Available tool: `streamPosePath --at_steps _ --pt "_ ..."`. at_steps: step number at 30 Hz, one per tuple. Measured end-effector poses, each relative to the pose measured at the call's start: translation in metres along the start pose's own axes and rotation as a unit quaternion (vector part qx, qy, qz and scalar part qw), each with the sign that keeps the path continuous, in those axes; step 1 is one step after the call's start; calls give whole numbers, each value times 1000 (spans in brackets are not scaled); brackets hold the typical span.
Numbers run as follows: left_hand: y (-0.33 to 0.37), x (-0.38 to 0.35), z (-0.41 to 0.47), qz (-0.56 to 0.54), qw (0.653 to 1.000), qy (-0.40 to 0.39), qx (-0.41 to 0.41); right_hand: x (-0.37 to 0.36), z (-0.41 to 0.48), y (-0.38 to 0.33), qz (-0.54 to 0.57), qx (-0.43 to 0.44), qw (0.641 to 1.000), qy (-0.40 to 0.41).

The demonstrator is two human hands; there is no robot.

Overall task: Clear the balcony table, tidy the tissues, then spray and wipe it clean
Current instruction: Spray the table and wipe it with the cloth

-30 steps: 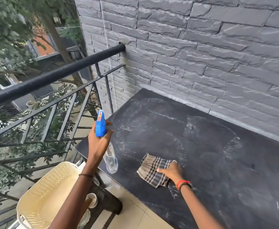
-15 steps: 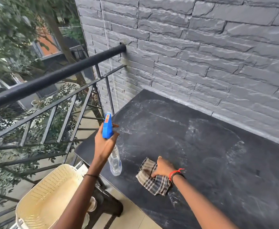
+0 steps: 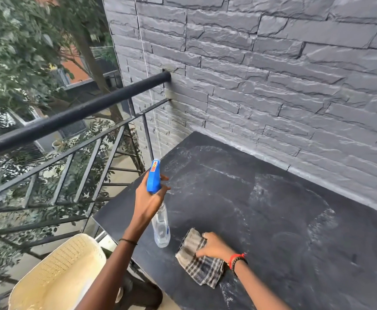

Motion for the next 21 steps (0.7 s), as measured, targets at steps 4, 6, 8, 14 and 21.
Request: streamPosePath --at_steps 4,6,8,14,21 --pt "7 -14 2 14 1000 -20 4 10 0 7 171 -17 985 -11" --pt "12 -22 2 19 1000 -17 7 16 0 14 277 -34 960 -12" --pt "16 -30 3 7 1000 -16 11 26 1 20 367 -55 929 -8" --pt "15 -58 22 19 999 -42 17 65 6 26 591 -110 798 33" --pt "12 -87 58 40 997 -70 22 96 20 29 672 -112 730 53"
Point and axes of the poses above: each hand's wrist, its own z-axis towards the middle knuckle, its own x-axis out of the back of the hand, y = z × x, the point moved 1 cm from there along z, towards the middle knuckle, and after that the axes turned 5 degrees about y, right-handed, at the moved point
